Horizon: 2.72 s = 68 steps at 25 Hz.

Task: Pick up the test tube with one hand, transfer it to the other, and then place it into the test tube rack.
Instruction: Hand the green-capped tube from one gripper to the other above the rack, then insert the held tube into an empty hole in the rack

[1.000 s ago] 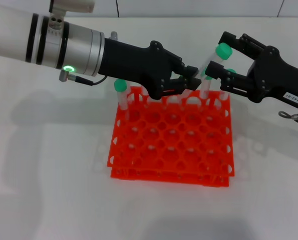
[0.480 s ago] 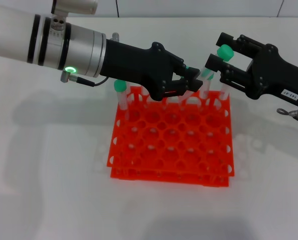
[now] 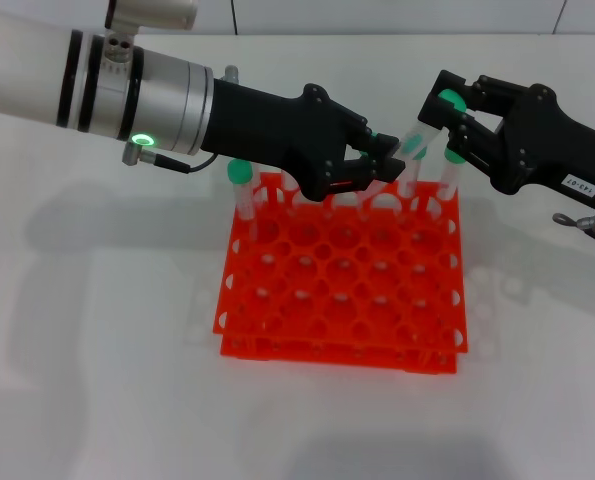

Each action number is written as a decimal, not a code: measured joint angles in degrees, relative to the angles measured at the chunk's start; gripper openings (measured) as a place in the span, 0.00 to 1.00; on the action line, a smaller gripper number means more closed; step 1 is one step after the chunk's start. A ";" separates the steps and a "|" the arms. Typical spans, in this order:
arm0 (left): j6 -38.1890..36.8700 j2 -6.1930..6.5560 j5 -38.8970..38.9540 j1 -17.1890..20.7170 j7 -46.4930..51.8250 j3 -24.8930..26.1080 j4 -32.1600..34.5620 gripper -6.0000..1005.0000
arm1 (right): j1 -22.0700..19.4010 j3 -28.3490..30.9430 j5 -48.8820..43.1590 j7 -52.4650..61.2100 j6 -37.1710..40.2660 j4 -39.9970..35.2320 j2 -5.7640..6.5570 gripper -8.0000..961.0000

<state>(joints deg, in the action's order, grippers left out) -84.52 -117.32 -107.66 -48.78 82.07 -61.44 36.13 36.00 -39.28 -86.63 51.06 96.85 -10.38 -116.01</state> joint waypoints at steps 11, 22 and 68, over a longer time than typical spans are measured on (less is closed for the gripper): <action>3.06 -0.89 -2.31 -1.26 4.61 -0.03 0.61 0.35 | 0.26 0.22 -0.08 0.23 -0.08 0.02 0.00 0.28; 4.86 -1.84 -5.99 -2.39 13.53 -3.77 4.83 0.45 | 0.39 0.45 0.76 0.27 -0.97 -0.02 0.13 0.28; -5.16 -2.30 2.26 46.69 13.60 5.75 46.05 0.87 | 8.78 -18.47 0.71 22.81 -7.41 -17.54 1.04 0.28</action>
<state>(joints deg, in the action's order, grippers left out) -89.68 -119.62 -105.39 -2.09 95.67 -55.69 82.18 44.78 -57.76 -85.92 73.87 89.44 -27.92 -114.97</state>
